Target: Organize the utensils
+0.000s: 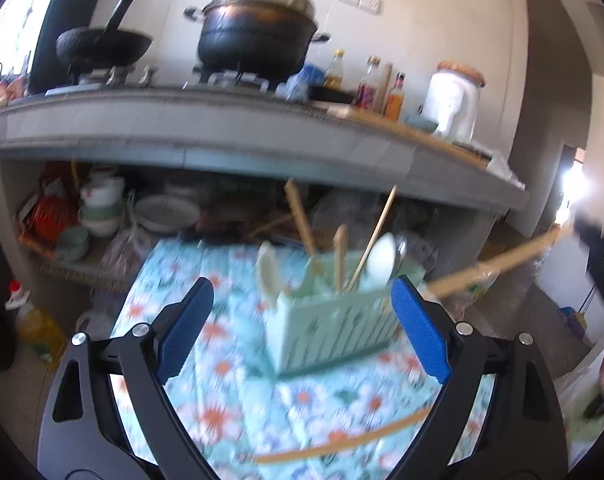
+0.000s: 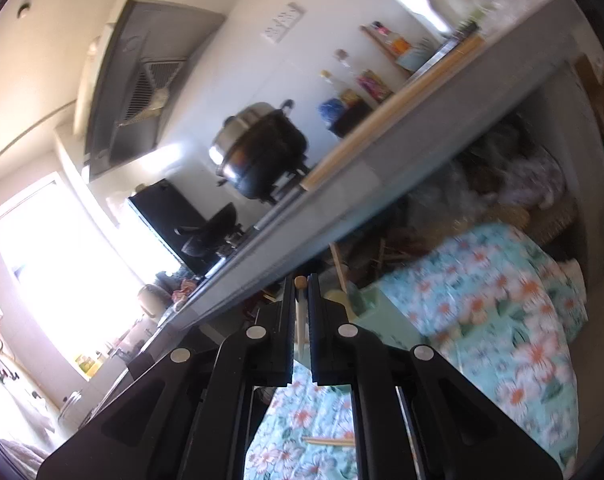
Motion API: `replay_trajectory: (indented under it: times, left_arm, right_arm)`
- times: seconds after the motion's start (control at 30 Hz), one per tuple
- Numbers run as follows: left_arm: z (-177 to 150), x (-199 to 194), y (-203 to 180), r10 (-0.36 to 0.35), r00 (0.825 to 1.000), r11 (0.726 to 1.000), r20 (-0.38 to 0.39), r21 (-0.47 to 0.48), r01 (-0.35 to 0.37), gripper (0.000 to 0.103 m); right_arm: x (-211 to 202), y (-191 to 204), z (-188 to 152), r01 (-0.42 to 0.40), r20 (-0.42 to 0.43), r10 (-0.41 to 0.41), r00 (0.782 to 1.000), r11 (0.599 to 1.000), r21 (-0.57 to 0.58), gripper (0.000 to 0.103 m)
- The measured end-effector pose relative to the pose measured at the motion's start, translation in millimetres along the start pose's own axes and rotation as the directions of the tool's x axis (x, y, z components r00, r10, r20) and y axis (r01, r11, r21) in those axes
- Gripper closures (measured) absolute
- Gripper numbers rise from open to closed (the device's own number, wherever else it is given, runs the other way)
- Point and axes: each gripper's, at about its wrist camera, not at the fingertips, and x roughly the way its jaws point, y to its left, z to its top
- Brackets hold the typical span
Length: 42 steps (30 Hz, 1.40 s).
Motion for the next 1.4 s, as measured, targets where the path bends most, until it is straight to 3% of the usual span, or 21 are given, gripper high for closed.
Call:
replay_trajectory:
  times: [0.17,0.37,0.5,0.57,0.7,0.77,0.83,0.87,0.93,1.13,1.4]
  left_arm:
    - [-40.7,-7.9,20.6,0.038,0.995,0.998,-0.089,-0.04,-0.042,0.017]
    - [-58.2,-15.1,33.3,0.091,0.991,0.995,-0.101,-0.035,-0.095,0.016]
    - [-62.5,-16.6,37.3,0.102,0.99,0.994,-0.101,-0.037,-0.107,0.016]
    - [-63.4,-16.7,38.2,0.104,0.99,0.993,-0.101,-0.038,-0.108,0.016]
    - [-65.6,-15.2,39.9,0.108,0.989,0.993,-0.104,-0.038,-0.113,0.016]
    - [-66.0,-14.3,39.6,0.111,0.988,0.993,-0.108,-0.037,-0.116,0.016]
    - [-66.9,-14.4,39.0,0.112,0.988,0.993,-0.108,-0.034,-0.117,0.015]
    - [-67.3,-14.5,38.8,0.117,0.987,0.992,-0.107,-0.03,-0.12,0.014]
    - [-67.8,-15.0,37.8,0.122,0.987,0.992,-0.103,-0.021,-0.125,0.014]
    - [-68.1,-12.9,36.0,0.124,0.987,0.992,-0.102,-0.011,-0.126,0.014]
    - [-69.6,-12.0,35.1,0.12,0.986,0.992,-0.111,-0.016,-0.123,0.013]
  right_arm:
    - [28.7,34.7,20.6,0.021,0.004,-0.021,1.0,0.991,-0.132,0.097]
    - [74.3,65.6,17.4,0.138,-0.009,-0.148,0.989,0.939,-0.315,0.097]
    - [104.3,79.3,0.1,0.207,-0.016,-0.239,0.971,0.872,-0.443,0.097]
    - [119.2,89.4,-15.2,0.234,-0.009,-0.28,0.96,0.82,-0.523,0.097]
    - [143.8,100.4,-46.2,0.249,-0.028,-0.345,0.938,0.728,-0.639,0.097]
    - [150.6,101.4,-56.6,0.245,-0.042,-0.363,0.931,0.705,-0.666,0.096]
    - [148.5,100.3,-59.4,0.24,-0.046,-0.358,0.933,0.711,-0.661,0.092]
    - [145.2,99.9,-58.2,0.242,-0.041,-0.351,0.935,0.72,-0.651,0.083]
    - [137.6,99.0,-52.4,0.24,-0.029,-0.329,0.944,0.745,-0.623,0.074]
    - [124.9,91.3,-37.6,0.233,-0.028,-0.295,0.955,0.805,-0.546,0.074]
    - [139.9,66.7,-43.1,0.171,-0.165,-0.264,0.95,0.886,-0.432,0.073]
